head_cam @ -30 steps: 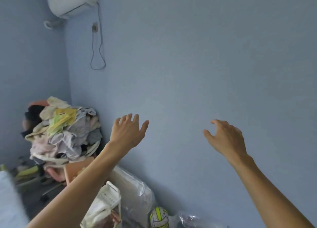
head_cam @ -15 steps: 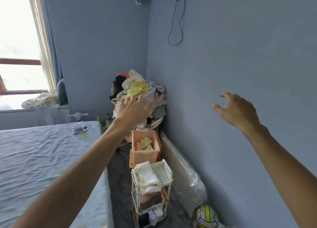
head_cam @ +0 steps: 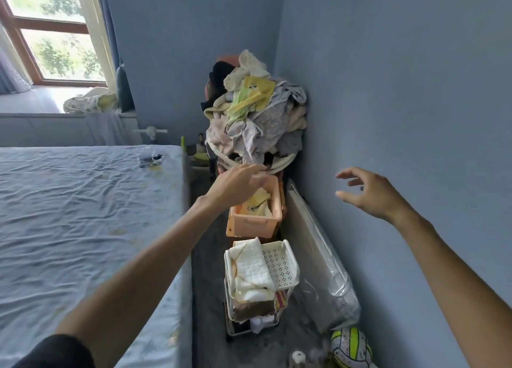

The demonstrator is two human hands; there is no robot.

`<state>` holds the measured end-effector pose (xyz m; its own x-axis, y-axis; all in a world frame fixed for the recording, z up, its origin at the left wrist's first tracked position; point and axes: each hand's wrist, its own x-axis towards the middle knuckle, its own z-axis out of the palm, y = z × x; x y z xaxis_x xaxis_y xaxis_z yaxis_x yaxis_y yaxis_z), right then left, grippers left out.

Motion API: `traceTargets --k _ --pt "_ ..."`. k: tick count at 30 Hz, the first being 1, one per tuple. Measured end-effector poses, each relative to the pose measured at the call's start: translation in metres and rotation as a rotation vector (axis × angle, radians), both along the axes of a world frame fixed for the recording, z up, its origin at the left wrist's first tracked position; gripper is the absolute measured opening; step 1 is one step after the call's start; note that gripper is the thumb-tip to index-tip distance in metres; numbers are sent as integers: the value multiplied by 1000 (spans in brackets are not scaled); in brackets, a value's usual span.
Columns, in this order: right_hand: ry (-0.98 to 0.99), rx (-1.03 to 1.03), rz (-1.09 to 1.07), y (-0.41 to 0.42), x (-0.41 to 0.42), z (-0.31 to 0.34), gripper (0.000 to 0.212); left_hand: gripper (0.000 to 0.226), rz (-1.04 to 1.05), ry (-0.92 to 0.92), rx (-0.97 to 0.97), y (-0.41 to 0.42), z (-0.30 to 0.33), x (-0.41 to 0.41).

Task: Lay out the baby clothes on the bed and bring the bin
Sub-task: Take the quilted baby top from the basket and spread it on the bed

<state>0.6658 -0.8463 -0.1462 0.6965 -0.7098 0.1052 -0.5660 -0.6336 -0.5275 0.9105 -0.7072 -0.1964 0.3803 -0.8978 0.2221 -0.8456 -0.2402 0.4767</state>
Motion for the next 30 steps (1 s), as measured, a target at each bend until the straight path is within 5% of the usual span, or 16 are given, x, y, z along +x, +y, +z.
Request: traceTargets --k 6,14,24,27,30 --pt "69 377 152 -85 53 -111 27 29 84 337 165 -40 -124 24" --pt "312 713 229 -157 121 -264 27 45 260 712 556 -69 -261 41" --pt "399 924 173 -157 179 -492 38 70 376 933 961 -137 -440 56" --pt "392 954 182 -149 178 -530 43 69 442 765 958 -138 -466 58" --pt "346 1006 176 -144 174 -549 45 56 494 795 827 -132 -476 63"
